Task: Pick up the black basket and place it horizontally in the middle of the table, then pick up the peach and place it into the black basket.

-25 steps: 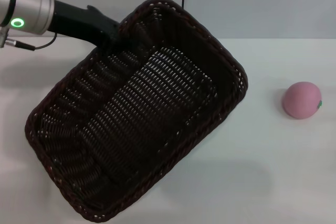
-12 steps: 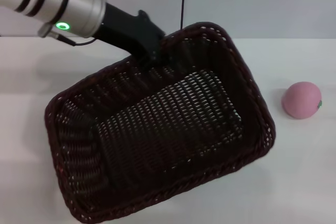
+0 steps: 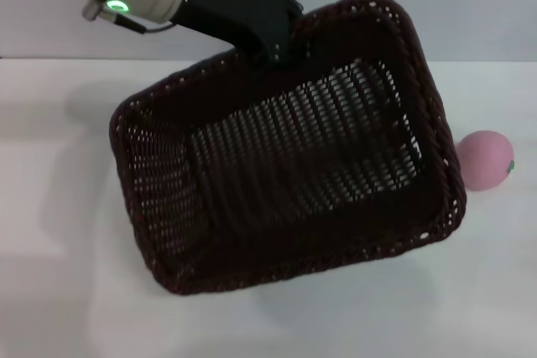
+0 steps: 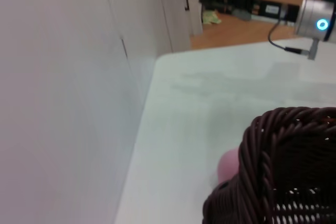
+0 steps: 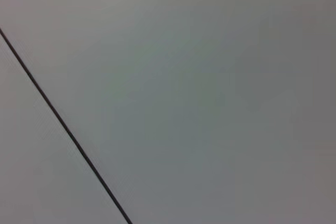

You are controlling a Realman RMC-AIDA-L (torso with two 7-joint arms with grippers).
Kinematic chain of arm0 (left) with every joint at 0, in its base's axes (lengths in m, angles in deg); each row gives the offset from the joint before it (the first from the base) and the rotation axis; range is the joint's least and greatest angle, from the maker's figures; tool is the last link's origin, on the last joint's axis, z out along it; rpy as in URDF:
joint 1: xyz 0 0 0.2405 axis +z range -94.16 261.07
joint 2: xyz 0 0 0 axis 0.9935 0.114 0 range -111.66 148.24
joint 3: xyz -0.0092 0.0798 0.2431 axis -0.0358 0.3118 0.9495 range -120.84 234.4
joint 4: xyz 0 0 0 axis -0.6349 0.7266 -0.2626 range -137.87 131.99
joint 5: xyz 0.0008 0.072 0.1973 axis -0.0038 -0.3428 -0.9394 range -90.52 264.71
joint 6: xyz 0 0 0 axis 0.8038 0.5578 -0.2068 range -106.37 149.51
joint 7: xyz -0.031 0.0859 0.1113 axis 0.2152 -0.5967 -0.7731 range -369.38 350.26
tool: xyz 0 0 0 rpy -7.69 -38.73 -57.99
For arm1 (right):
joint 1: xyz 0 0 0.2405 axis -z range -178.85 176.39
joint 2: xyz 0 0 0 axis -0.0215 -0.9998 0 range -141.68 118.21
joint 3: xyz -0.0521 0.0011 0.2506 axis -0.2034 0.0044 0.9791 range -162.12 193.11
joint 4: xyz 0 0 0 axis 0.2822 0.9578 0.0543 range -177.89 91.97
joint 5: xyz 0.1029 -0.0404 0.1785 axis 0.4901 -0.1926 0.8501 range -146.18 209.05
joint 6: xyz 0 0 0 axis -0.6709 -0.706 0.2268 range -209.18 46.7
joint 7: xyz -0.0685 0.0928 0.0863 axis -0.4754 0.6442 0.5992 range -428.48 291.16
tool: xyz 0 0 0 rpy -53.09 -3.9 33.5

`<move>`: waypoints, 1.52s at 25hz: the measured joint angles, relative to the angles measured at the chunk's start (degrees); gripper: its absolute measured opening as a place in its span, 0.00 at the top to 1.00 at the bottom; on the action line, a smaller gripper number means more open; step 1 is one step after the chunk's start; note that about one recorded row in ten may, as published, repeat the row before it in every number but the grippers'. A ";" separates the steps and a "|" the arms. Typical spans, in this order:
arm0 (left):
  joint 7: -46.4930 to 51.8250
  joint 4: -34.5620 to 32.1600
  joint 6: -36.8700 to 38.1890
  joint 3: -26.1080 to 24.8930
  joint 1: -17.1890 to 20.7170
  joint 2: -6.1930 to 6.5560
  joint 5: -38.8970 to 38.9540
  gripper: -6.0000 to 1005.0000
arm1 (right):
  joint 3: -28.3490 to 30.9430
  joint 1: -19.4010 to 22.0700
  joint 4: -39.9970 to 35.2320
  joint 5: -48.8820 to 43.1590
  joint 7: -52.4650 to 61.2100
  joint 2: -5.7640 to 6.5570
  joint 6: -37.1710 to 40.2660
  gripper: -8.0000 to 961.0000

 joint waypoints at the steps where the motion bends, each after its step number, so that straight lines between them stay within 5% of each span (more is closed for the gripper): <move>1: -0.09 -1.83 0.28 -0.19 0.74 0.17 0.56 0.84 | 0.00 0.05 -0.02 0.00 0.00 0.00 -0.02 0.36; 12: -0.94 -12.57 2.22 -0.34 4.27 0.51 0.43 0.84 | 0.79 0.05 -0.02 0.00 0.00 0.06 -0.03 0.36; 18: -1.33 -18.23 4.65 4.02 2.58 0.29 -4.28 0.84 | 0.81 -0.11 0.25 0.00 0.00 -0.08 -0.02 0.36; 28: -1.85 -18.08 -2.33 14.45 1.98 -0.21 -9.55 0.84 | 0.47 0.49 1.41 -0.01 0.00 -0.09 0.34 0.36; 38: 6.07 -17.05 -4.77 16.62 1.72 -0.31 -15.69 0.84 | 0.42 0.79 1.46 -0.03 0.00 -0.05 0.17 0.36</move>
